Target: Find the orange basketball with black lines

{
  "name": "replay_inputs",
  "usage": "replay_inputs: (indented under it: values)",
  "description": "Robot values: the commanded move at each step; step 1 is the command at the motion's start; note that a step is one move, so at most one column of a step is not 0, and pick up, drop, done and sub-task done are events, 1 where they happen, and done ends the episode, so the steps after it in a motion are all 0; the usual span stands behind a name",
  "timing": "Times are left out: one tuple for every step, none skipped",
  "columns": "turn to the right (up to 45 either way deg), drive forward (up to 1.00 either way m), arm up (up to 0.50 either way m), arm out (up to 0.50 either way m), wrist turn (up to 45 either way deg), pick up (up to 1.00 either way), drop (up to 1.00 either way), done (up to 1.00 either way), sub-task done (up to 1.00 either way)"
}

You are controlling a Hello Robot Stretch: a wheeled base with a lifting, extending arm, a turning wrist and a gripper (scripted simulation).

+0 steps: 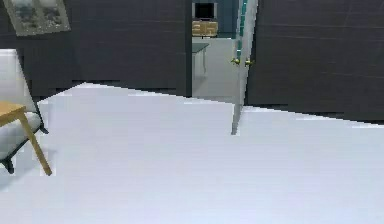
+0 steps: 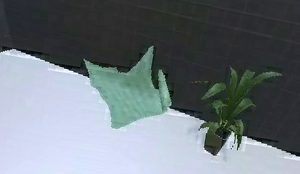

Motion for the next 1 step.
replay_inputs:
  values:
    - [0.0,1.00,0.00,0.00,0.0,0.00,0.00,0.00,0.00]
